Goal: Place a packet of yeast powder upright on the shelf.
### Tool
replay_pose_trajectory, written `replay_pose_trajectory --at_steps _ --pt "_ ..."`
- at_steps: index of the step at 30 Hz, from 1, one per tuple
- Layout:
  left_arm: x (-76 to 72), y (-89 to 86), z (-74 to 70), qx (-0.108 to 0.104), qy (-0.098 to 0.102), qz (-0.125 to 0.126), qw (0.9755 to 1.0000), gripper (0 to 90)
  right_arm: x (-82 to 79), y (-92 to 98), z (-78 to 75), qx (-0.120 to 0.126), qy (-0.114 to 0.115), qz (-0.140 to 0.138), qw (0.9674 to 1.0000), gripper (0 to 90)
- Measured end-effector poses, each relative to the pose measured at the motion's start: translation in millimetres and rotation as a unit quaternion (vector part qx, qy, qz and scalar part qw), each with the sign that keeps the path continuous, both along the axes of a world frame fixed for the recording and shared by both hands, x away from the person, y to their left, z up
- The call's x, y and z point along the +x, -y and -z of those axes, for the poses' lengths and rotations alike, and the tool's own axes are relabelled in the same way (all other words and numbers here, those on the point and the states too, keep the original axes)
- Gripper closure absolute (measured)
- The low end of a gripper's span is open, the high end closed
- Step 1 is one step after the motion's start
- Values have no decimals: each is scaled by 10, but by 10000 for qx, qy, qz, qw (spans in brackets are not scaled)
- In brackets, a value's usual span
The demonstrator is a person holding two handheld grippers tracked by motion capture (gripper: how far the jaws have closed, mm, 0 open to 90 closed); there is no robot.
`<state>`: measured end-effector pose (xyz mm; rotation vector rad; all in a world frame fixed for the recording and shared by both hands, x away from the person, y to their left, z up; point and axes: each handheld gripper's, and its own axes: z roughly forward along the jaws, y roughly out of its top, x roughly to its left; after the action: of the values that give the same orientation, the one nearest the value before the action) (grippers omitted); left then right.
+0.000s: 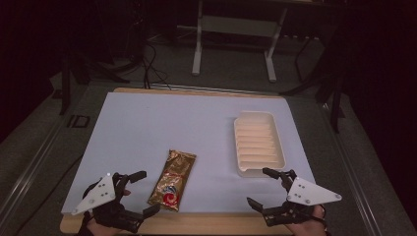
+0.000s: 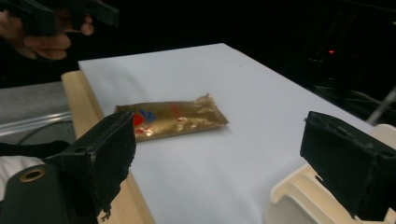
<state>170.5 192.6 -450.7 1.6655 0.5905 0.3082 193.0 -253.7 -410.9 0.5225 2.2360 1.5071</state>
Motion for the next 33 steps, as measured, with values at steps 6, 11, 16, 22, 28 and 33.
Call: replay_pose_trajectory --at_steps 6,11,16,22,28,33 --pt "108 -9 -35 159 -2 -53 9999 31 6 19 -29 77 7 80 9999 102" --pt "219 17 -98 325 -55 -40 9994 31 23 63 -34 199 58 153 9997 104" --pt "343 47 -174 448 -129 -130 9988 31 51 74 -14 231 -33 247 9994 118" --pt "521 85 -242 555 -107 -204 9982 32 31 59 -15 204 133 332 9992 118" --pt "693 179 -141 691 -229 -264 9970 33 23 62 -11 223 144 364 9990 112" --pt "873 243 -23 906 -425 -301 9945 33 24 31 28 292 143 339 9989 110"
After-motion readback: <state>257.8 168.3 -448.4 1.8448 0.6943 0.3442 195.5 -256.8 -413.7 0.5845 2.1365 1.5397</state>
